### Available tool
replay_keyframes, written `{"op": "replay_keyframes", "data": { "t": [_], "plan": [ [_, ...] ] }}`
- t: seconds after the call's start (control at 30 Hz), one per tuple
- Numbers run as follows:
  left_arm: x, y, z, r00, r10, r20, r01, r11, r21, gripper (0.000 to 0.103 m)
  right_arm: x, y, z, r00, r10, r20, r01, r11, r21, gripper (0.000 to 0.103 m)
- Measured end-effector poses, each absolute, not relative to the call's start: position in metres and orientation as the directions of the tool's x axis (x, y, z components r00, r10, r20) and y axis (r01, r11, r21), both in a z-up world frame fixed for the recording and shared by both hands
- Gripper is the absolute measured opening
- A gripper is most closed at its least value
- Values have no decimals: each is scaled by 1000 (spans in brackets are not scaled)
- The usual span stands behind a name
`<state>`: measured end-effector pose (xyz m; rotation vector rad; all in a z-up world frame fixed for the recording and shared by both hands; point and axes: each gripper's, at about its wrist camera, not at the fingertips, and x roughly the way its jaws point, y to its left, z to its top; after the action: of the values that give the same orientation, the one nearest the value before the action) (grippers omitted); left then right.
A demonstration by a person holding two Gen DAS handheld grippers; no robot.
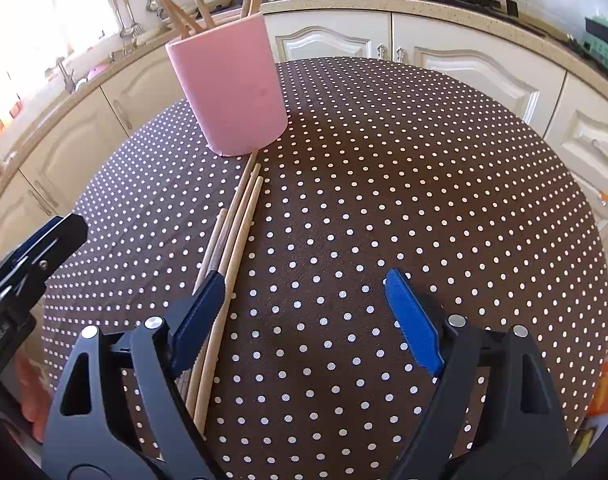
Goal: Organize utensils
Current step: 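Withdraw both tools from the cup back over the chopstick bundle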
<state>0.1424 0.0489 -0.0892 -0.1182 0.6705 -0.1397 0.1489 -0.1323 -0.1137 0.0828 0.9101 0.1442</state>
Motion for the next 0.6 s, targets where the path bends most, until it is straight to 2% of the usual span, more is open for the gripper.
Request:
{"op": "replay_keyframes", "data": {
  "t": [0.1,0.23,0.3,0.37,0.4,0.6],
  "plan": [
    [142,50,-93,756,-176,-630,94,982,-162,58,148,-117,-117,611,107,-784,-108,993,52,82],
    [145,48,-99,733,-168,-659,85,984,-157,58,147,-113,-119,609,105,-786,-107,993,50,82],
    [148,48,-101,719,-161,-677,78,985,-152,58,148,-109,-119,610,111,-784,-133,990,37,78],
    [150,46,-103,706,-161,-690,74,985,-154,58,147,-110,-117,601,144,-786,-164,985,55,64],
    [151,45,-104,702,-164,-693,76,985,-156,58,146,-110,-116,599,158,-785,-174,983,65,62],
    [154,32,-107,684,-155,-713,80,987,-137,58,156,-104,-112,610,115,-784,-164,986,16,59]
  ]
}}
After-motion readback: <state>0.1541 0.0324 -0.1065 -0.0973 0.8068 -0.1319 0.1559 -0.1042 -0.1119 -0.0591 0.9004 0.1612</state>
